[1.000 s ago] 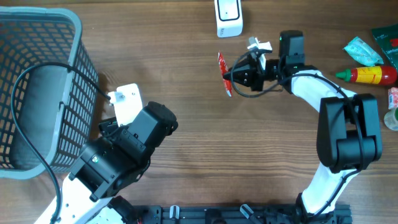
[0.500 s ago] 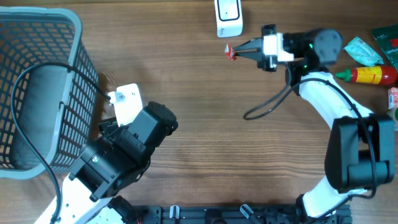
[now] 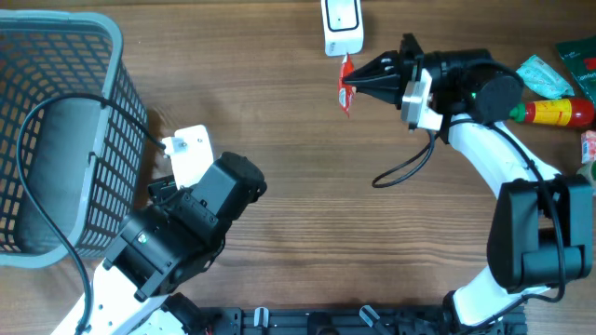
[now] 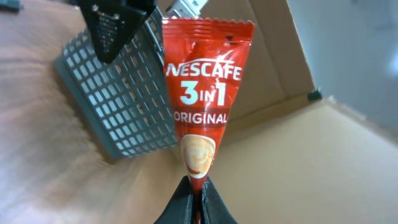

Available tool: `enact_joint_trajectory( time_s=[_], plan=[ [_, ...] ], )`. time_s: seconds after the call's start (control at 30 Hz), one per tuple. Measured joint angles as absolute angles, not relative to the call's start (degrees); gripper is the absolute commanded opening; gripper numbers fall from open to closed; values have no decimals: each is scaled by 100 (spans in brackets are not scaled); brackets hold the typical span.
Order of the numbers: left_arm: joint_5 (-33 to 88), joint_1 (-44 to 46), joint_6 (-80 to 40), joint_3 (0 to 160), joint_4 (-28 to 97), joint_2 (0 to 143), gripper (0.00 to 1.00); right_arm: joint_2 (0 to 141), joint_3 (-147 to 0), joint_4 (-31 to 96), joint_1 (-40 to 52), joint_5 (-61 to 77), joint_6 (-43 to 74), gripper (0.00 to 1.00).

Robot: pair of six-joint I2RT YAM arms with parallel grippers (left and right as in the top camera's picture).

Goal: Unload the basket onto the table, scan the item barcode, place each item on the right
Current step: 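Hold the coffee stick in front of the white scanner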

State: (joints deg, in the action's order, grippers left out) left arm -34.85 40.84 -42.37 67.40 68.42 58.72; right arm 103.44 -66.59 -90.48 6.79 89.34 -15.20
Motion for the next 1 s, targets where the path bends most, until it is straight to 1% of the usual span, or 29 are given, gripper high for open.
enact_joint_trajectory(
  time_s=[0.13, 0.27, 0.53, 0.73, 0.9, 1.0],
  plan=[
    [-3485, 4084, -4237, 6740, 6842, 5872, 100, 10178, -6659, -9050, 714, 8934, -2276, 4],
    [-3485, 4084, -4237, 6740, 6842, 5872, 100, 9861, -6659, -9050, 714, 8934, -2740, 4],
    [-3485, 4084, -4237, 6740, 6842, 5872, 100, 9266, -6622, -9050, 794, 8934, -2742, 4],
    [-3485, 4082, -4237, 6740, 6840, 5872, 100, 8571, -5730, -9052, 908, 8934, -2842, 4],
    [-3485, 4084, -4237, 6740, 6842, 5872, 100, 7975, -4674, -9052, 908, 8934, -3328, 4],
    [-3485, 4084, -4237, 6740, 6840, 5872, 100, 7590, -4294, -9052, 908, 8934, -3461, 4]
  ],
)
